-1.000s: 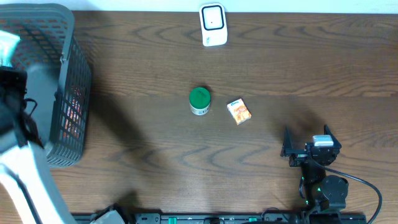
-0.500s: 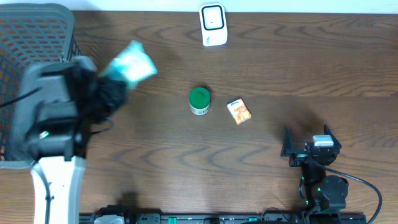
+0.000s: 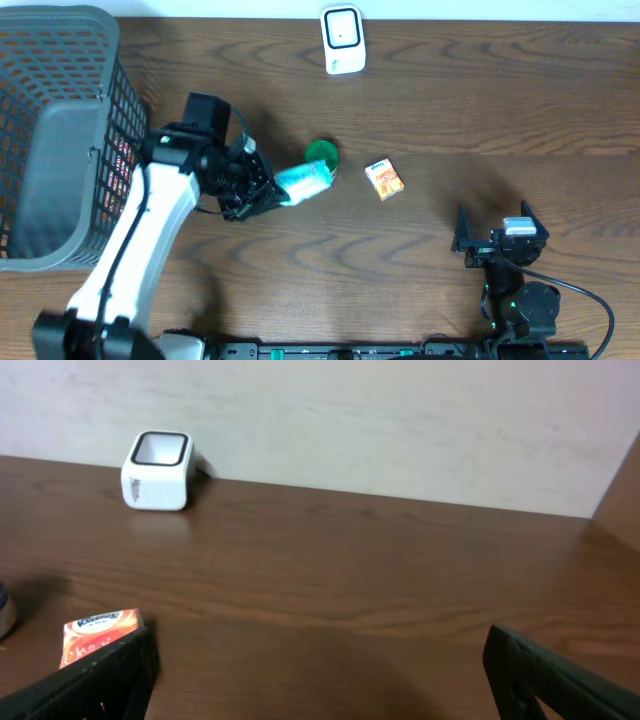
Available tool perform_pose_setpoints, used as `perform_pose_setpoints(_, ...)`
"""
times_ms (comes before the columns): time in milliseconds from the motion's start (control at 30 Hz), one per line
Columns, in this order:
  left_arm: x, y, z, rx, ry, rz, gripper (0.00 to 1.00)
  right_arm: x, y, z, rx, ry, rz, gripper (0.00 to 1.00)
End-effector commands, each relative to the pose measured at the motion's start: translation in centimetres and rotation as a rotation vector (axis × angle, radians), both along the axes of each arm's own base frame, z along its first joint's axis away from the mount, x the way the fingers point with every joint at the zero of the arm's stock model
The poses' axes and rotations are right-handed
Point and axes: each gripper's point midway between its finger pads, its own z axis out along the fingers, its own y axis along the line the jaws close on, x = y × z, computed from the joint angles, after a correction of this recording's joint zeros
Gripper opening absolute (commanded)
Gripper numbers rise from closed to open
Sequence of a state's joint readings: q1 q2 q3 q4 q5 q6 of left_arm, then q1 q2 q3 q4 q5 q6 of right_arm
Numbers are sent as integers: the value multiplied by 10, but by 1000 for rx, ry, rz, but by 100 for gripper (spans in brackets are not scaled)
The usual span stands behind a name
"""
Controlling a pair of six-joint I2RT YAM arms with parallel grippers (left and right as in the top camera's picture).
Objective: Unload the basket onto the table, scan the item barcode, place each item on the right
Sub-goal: 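Hold wipes pack toward scanner, then release it on table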
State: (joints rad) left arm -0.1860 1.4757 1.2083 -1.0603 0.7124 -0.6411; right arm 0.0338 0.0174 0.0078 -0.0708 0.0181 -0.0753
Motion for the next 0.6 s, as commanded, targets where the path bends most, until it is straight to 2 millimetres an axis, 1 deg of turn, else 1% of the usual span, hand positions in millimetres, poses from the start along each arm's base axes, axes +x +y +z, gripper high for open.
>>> perform_pose_setpoints(0,-10,-17,0,-114,211,70,7,0,-3,-1,15,2,-13,99)
perform_pose_setpoints(100,-16,-16,-8,-90,362,172,7,0,-3,-1,15,2,-13,99)
perform_pose_setpoints(200,-25,-14,-9,-67,476,243,7,0,-3,-1,15,2,-13,99)
perform_pose_setpoints(367,-31,-16,-5,-80,538,270,7,0,-3,-1,15,2,-13,99)
perform_pose_setpoints(567,-33,-16,-7,-73,555,278,7,0,-3,-1,15,2,-13,99)
